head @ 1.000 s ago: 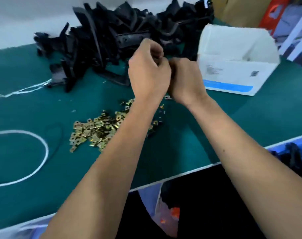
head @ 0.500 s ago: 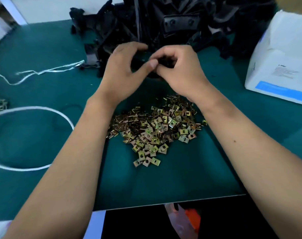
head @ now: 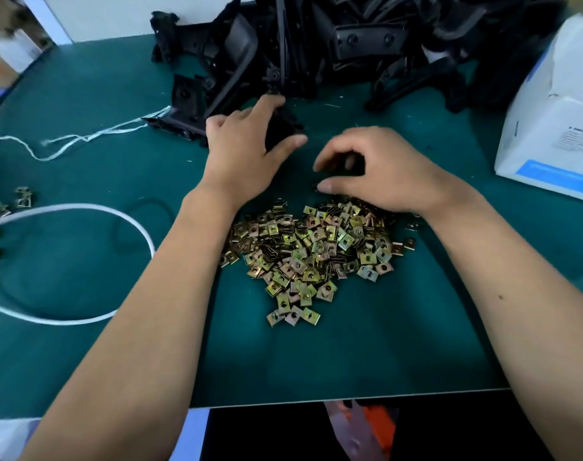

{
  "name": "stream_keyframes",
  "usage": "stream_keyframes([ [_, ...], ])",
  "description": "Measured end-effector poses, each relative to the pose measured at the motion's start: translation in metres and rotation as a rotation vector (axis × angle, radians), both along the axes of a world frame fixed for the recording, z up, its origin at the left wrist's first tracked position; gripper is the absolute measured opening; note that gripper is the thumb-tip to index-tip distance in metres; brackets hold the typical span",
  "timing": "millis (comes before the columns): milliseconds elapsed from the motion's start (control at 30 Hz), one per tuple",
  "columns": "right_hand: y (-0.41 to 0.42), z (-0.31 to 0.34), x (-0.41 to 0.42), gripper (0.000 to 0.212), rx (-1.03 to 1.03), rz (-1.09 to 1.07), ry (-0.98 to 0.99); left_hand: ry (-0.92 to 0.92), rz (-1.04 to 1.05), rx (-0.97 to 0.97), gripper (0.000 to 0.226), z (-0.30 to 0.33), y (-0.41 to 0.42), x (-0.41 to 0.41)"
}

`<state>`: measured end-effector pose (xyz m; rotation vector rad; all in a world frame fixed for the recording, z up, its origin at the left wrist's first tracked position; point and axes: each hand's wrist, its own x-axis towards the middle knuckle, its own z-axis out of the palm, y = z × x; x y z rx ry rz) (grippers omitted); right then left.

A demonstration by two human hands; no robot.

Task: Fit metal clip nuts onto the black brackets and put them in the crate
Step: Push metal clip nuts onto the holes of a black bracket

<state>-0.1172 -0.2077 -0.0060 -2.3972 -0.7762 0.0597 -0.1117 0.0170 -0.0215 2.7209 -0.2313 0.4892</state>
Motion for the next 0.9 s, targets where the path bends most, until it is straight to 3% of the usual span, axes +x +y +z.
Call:
stream_keyframes([
  [200, 0.009, 0.0, -0.003, 0.017, -0.046, 0.025, 0.029, -0.037, 0.076, -0.083, 0.068, -0.004, 0.007, 0.005],
  [400, 0.006, -0.003, -0.001, 0.018, 0.041, -0.105, -0.008, 0.057, 0.058, -0.282, 0.104, 0.001, 0.001, 0.002],
  [633, -0.002, -0.008, 0.007, 0.01, 0.22, -0.227, 0.0, 0.104, -0.016, -0.267, 0.108, 0.0, -0.003, -0.003],
  [900, 0.0, -0.008, 0.005, 0.014, 0.498, -0.259, 0.176, 0.067, -0.128, -0.272, 0.106, 0.002, -0.009, -0.008],
])
